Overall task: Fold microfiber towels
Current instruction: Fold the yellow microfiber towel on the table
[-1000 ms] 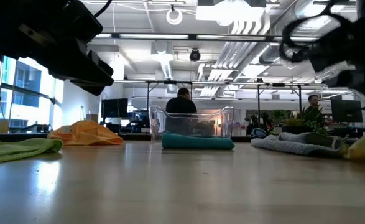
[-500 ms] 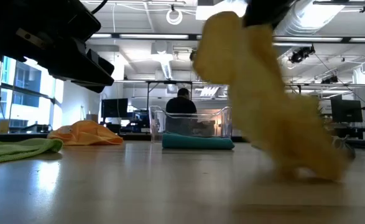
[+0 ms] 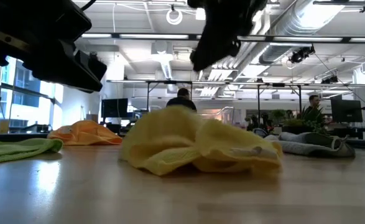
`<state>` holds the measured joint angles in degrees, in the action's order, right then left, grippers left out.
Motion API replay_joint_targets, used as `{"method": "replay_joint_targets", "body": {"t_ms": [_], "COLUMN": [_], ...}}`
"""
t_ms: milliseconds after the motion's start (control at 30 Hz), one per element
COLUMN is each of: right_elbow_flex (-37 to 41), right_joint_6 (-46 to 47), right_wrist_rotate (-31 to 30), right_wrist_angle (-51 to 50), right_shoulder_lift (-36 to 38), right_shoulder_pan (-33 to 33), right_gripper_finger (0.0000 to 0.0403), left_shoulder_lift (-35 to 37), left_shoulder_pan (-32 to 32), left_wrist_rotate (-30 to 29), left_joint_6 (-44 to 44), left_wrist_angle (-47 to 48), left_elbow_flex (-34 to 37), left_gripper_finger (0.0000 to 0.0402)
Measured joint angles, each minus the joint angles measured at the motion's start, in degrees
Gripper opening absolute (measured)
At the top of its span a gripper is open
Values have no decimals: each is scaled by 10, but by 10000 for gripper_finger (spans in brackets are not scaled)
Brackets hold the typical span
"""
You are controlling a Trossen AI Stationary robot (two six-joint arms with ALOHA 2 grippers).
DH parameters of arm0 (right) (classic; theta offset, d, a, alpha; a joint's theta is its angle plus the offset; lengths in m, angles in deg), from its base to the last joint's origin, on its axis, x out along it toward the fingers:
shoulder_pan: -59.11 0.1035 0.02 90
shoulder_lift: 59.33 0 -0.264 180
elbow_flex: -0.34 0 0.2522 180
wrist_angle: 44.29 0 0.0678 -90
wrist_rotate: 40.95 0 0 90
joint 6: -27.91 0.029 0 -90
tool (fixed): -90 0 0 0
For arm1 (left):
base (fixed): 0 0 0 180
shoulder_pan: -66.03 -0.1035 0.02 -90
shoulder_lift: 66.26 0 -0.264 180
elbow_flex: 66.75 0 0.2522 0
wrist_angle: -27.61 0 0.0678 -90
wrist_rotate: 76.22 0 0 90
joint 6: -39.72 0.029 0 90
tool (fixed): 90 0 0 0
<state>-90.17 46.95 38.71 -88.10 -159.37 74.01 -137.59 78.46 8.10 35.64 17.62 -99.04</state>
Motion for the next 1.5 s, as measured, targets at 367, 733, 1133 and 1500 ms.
{"method": "replay_joint_targets", "body": {"t_ms": [367,733,1133,1500], "right_elbow_flex": [60,82,46,34], "right_joint_6": [47,29,-42,-41], "right_wrist_rotate": [7,-134,-244,-271], "right_wrist_angle": [20,156,154,144], "right_shoulder_lift": [-4,-96,-185,-196], "right_shoulder_pan": [113,227,269,247], "right_gripper_finger": [190,190,169,17], "left_shoulder_lift": [-51,-151,-183,-183], "left_shoulder_pan": [76,132,135,154], "left_wrist_rotate": [-55,-109,-119,-121], "left_joint_6": [-63,-55,-43,-28], "left_wrist_angle": [-49,-73,-59,-31], "left_elbow_flex": [-1,-71,-123,-175], "left_gripper_finger": [15,64,90,90]}}
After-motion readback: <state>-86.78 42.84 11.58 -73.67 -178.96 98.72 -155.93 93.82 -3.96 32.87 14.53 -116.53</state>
